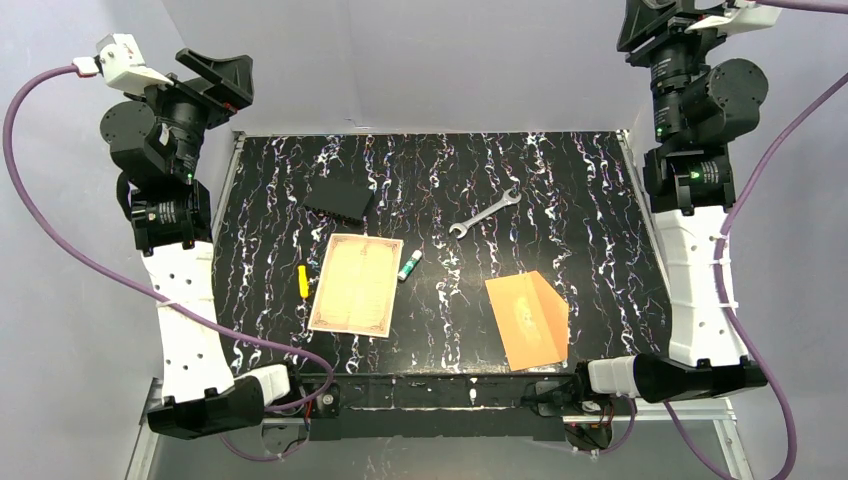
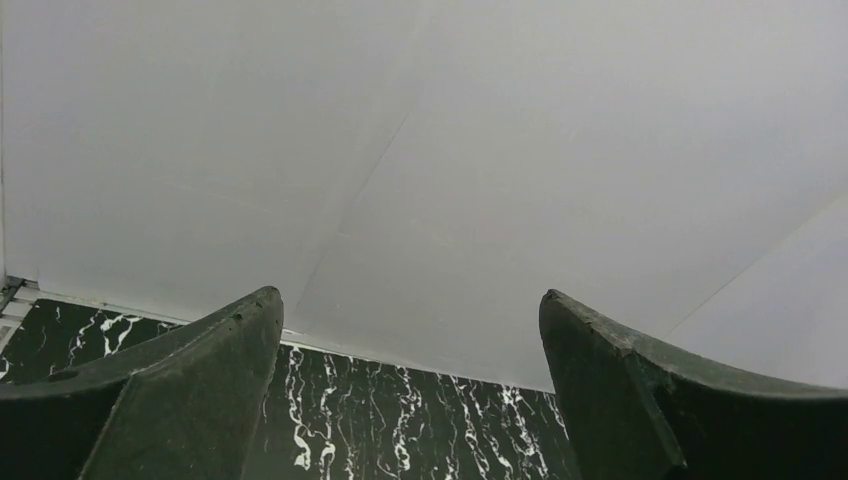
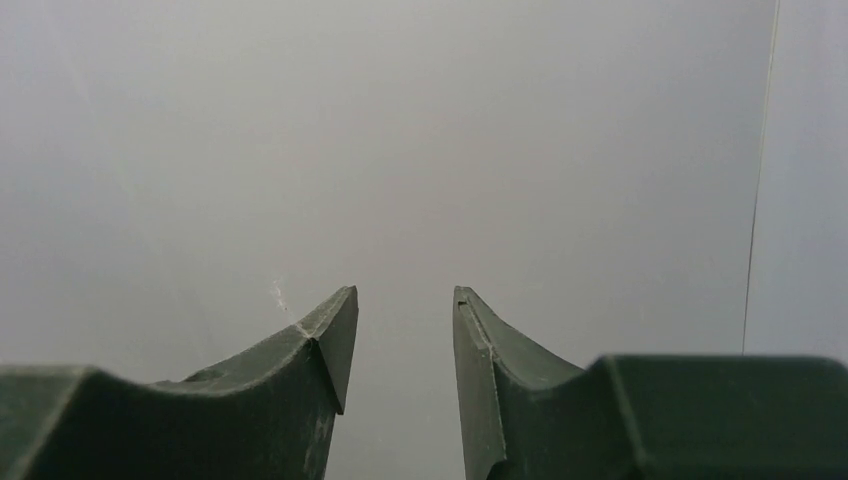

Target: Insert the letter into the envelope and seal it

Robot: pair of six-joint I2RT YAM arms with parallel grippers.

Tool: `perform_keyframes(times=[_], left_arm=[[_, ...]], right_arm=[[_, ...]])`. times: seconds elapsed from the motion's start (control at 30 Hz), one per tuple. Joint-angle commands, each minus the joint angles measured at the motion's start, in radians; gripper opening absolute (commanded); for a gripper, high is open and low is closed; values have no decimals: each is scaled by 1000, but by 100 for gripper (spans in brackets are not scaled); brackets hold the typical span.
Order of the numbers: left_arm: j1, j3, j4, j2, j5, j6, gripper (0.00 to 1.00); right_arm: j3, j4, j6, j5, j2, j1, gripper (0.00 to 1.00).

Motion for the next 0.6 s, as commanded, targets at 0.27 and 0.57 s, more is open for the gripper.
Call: perform_keyframes(times=[0.27,0.57], left_arm=[[4,-95,-48,35,77,43,98],[3,-383,-136,42,207,62,98]], right_arm=[[-230,31,169,-46,75,2,70],[-488,41,309,-236,148,110,74]])
